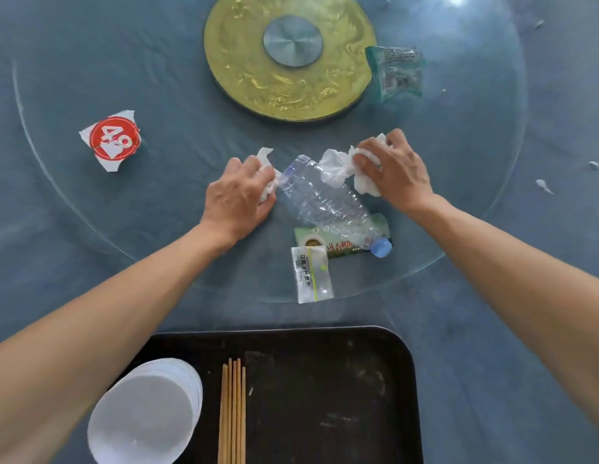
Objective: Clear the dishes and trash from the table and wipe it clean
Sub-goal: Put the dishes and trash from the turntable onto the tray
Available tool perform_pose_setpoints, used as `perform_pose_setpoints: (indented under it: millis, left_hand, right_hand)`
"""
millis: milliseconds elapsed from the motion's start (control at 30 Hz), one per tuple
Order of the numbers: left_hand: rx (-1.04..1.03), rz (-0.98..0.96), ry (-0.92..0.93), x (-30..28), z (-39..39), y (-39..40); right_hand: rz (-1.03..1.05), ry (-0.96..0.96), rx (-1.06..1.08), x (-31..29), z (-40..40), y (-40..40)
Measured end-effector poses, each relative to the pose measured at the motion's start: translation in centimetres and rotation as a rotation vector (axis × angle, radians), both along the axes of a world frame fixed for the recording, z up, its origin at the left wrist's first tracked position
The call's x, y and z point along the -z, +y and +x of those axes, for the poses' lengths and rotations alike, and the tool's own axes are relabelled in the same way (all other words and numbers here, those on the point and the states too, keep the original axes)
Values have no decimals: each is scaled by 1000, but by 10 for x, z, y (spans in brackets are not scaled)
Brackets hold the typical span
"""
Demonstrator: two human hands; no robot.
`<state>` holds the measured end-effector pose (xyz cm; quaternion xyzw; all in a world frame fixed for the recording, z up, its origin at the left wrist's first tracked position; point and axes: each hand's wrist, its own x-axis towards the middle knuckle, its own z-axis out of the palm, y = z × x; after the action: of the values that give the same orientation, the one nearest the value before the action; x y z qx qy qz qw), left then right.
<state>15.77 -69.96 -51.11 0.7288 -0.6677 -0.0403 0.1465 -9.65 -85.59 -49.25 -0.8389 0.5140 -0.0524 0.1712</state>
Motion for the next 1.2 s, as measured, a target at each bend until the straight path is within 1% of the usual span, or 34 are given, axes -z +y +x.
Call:
perform_pose_setpoints:
  millis: [167,300,467,567,667,767,933,1033,1133,1200]
  left_hand:
    - [-53,-55,148,-23,5,18]
    - [-151,-157,288,-62,-5,43]
    - [-54,-245,366,-118,-43,96]
    - [16,-245,372,-132,-68,137]
    - [29,-215,415,-125,-88,175]
    - [64,-135,443,-101,-106,212]
    - [64,87,461,-48,-134,262]
    - [62,188,442,-30,-144,279]
    - [58,210,411,-23,-149,286]
    - [58,222,397,-22,-151,288]
  right_hand:
    - [-30,-137,135,-26,-13,11]
    - [-102,-254,211,-64,-28,36]
    - [-115,-363,193,-105,-49,112]
    - [-89,-403,179,-118,-61,163]
    - [-27,-413,185,-114,-69,213]
    - [67,-416,204,-91,-79,264]
    - [214,-330,240,-36,-97,334]
    - [284,-245,264,-16,-103,358]
    - [302,-183,256,-8,-105,366]
    - [278,-141,239,-8,-106,367]
